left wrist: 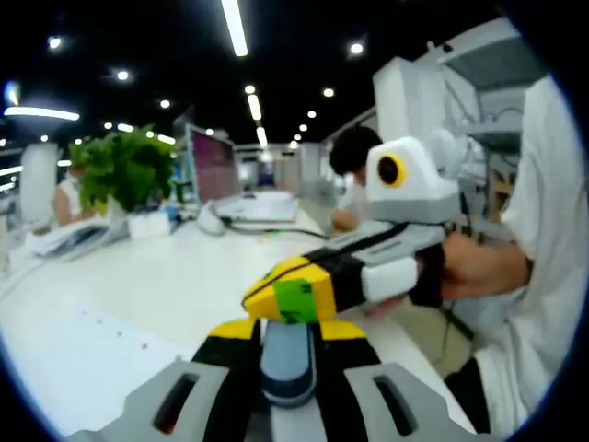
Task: Pick up the paper insert the paper into the punch align the paper edges press the punch to punch holes
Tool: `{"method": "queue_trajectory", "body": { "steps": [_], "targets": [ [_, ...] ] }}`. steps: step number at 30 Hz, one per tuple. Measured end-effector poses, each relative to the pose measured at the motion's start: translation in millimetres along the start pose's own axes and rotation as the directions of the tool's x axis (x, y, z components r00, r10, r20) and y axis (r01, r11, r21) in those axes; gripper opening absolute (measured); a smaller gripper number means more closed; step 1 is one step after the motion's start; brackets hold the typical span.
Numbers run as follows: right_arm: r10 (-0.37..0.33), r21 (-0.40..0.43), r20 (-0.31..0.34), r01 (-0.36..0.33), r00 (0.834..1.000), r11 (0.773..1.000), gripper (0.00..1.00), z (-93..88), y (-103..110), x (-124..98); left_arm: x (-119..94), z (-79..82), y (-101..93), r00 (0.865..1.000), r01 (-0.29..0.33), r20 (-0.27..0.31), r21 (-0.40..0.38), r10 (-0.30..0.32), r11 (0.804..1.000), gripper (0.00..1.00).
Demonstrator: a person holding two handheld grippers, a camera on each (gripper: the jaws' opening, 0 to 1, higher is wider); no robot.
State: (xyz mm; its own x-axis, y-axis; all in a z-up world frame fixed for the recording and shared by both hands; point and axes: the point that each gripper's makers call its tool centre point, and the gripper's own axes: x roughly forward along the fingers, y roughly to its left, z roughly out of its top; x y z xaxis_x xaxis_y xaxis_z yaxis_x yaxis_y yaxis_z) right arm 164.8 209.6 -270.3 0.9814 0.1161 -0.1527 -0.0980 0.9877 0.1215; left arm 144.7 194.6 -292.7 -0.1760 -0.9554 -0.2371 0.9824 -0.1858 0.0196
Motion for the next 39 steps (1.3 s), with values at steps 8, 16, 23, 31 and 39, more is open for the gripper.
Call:
{"method": "queue_trajectory", "body": {
  "steps": [8,16,23,31,39],
  "targets": [
    [0.026,-0.07,0.04,-0.023,0.999,0.997,0.02,21.5,12,-3,-1,0.4,0.0,1.0,0.007,0.004,-0.015,-0.007,1.0,0.25],
    [0.086,-0.045,0.145,-0.08,0.986,0.996,0.04,51.6,19,-11,-2,3.0,-1.4,1.0,0.003,0.012,0.026,-0.004,1.0,0.26],
    [0.055,-0.057,0.144,-0.047,0.988,0.997,0.06,58.0,-11,-22,-4,10.0,-3.2,0.999,0.028,0.035,-0.001,-0.028,1.0,0.38],
    [0.013,-0.056,0.106,-0.007,0.994,0.998,0.17,48.8,-38,-36,-9,20.4,0.2,0.996,0.044,0.081,-0.056,-0.039,0.997,0.45],
    [0.015,-0.067,0.071,-0.01,0.997,0.998,0.28,37.3,-42,-42,-10,25.2,2.1,0.994,0.045,0.105,-0.08,-0.036,0.996,0.54]
  ]
}}
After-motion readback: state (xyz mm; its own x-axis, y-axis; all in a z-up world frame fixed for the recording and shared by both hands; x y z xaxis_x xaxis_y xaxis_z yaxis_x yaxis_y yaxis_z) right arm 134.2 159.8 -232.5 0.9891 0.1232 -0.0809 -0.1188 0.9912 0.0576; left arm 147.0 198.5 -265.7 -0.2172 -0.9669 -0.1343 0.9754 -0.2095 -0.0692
